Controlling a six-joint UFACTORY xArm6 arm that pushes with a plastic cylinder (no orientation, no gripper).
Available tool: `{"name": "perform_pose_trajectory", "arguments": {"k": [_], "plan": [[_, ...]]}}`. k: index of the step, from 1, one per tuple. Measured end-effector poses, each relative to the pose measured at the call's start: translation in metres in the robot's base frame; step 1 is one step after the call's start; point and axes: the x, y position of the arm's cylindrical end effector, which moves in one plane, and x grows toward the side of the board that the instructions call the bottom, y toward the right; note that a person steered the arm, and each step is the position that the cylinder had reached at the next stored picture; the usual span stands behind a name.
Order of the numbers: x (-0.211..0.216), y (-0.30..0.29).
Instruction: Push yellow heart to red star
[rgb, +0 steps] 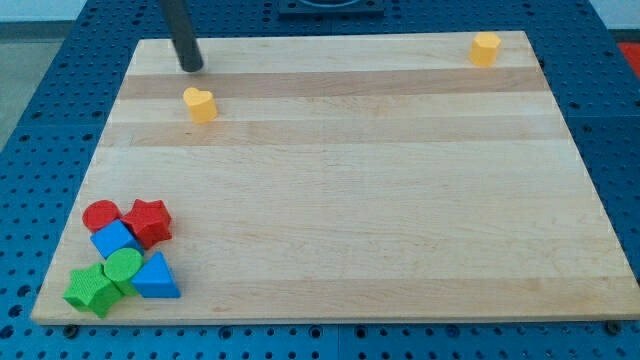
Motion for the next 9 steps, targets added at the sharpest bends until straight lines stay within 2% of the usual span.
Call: {"name": "perform_pose_trajectory", "arguments": {"k": [3,8,9], "plan": [[0.059,0.007],[0.208,0.007],[0.213,0.007]]}}
